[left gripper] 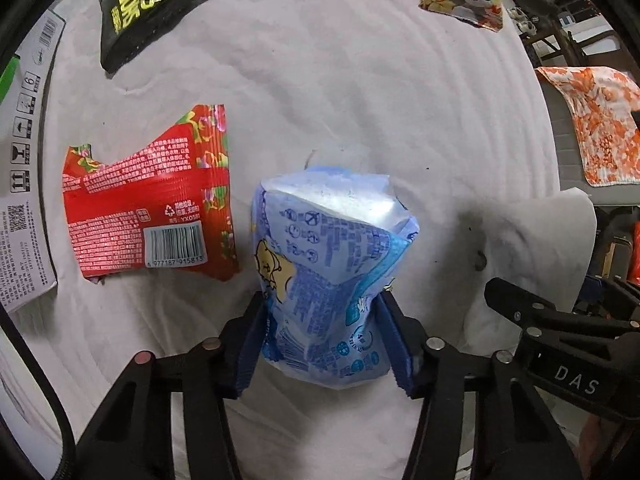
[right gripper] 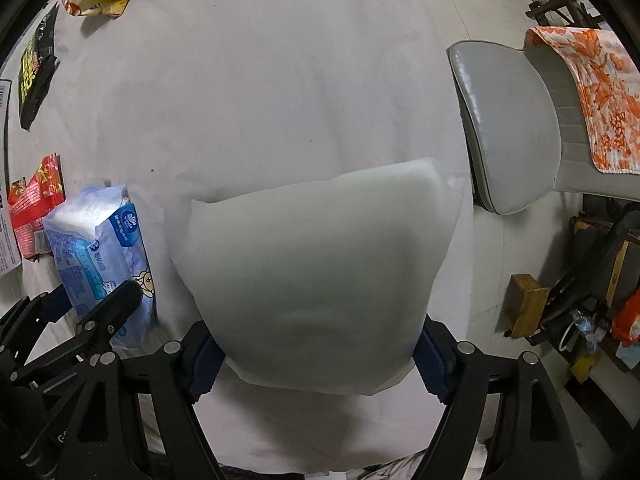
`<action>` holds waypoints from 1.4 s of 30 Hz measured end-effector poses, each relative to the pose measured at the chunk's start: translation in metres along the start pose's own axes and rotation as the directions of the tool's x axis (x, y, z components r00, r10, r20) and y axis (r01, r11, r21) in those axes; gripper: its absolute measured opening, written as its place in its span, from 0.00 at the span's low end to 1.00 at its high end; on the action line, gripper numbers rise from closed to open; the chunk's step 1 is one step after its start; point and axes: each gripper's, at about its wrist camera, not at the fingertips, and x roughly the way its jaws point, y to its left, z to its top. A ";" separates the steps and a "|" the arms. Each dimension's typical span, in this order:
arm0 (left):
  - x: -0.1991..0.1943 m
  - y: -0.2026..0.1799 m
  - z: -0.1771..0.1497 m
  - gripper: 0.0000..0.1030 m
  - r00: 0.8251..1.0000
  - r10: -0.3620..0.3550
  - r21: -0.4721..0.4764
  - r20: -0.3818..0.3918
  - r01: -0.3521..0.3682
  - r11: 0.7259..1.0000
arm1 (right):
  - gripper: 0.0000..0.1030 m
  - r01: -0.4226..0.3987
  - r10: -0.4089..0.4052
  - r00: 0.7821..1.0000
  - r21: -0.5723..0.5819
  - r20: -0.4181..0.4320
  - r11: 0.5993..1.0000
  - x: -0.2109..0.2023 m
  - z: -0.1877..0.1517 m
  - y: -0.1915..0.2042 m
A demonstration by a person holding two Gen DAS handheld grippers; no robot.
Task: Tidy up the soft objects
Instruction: 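Grasp the blue wet-wipe pack with the left tool while the right tool grasps the white pouch, then carry both packs into the box and open both tools to release them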
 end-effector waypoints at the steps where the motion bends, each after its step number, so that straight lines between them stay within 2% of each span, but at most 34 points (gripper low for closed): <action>1: -0.001 -0.006 -0.004 0.46 1.000 0.006 0.003 0.013 -0.006 1.000 | 0.77 0.001 -0.001 1.000 -0.003 0.003 1.000 -0.001 -0.001 0.000; 7: -0.025 -0.020 -0.023 0.42 0.996 0.043 0.043 0.078 -0.046 0.998 | 0.70 0.006 -0.005 0.999 -0.027 0.034 1.000 -0.022 -0.017 0.018; 15: -0.051 -0.024 -0.034 0.40 0.987 0.056 0.061 0.154 -0.066 0.996 | 0.67 -0.030 0.031 0.998 -0.012 0.060 0.999 -0.039 -0.033 0.018; 26: -0.106 -0.006 -0.048 0.40 0.966 0.020 0.059 0.257 -0.036 0.998 | 0.66 -0.065 0.066 0.989 -0.009 0.132 0.998 -0.080 -0.062 0.021; 34: -0.163 0.001 -0.053 0.40 0.928 0.006 0.067 0.373 -0.033 0.997 | 0.66 -0.083 0.089 0.971 -0.036 0.223 0.996 -0.135 -0.080 0.034; 42: -0.222 0.039 -0.064 0.40 0.887 -0.043 0.045 0.459 0.025 0.999 | 0.66 -0.100 0.126 0.941 -0.097 0.313 0.990 -0.195 -0.090 0.062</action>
